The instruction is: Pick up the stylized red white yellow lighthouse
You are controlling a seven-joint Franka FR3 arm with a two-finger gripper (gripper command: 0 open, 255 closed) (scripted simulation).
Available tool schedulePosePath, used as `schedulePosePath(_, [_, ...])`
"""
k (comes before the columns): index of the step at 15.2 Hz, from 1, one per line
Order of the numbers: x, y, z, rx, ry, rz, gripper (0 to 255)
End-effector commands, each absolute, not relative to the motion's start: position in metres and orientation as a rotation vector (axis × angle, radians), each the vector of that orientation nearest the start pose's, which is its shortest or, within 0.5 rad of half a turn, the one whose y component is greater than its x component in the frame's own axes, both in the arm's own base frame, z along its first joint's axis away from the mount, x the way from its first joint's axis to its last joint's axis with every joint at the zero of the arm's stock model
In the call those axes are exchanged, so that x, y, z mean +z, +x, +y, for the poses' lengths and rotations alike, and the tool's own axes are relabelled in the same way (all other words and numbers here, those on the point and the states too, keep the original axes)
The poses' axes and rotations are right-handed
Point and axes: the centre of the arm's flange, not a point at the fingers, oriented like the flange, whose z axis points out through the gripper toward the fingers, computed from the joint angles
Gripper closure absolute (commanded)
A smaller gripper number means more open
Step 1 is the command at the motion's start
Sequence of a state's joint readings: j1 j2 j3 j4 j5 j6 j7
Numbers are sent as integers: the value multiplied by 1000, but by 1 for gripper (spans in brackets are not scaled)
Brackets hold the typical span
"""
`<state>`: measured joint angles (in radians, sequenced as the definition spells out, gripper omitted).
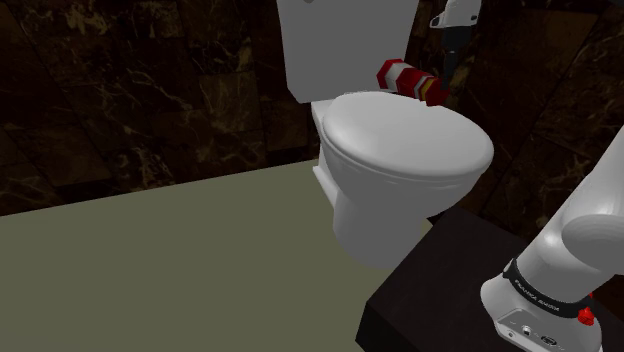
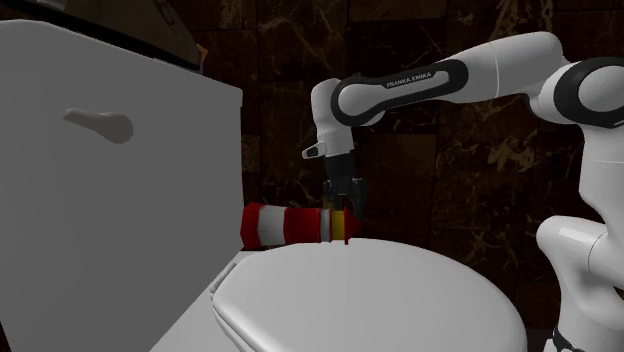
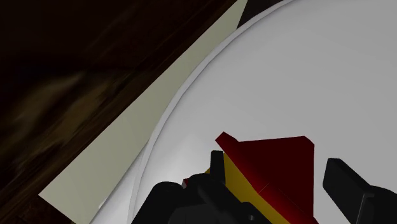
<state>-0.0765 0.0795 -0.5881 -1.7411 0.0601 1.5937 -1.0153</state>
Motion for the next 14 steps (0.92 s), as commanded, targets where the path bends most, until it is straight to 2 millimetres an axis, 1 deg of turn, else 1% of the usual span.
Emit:
schedulePosePath(1, [508,450,-333,197,-2922,-502,255])
schedulePosePath(4, [508,450,-333,197,-2922,-502,255])
schedulePosePath(14, [561,450,-333,197,-2922,-502,255])
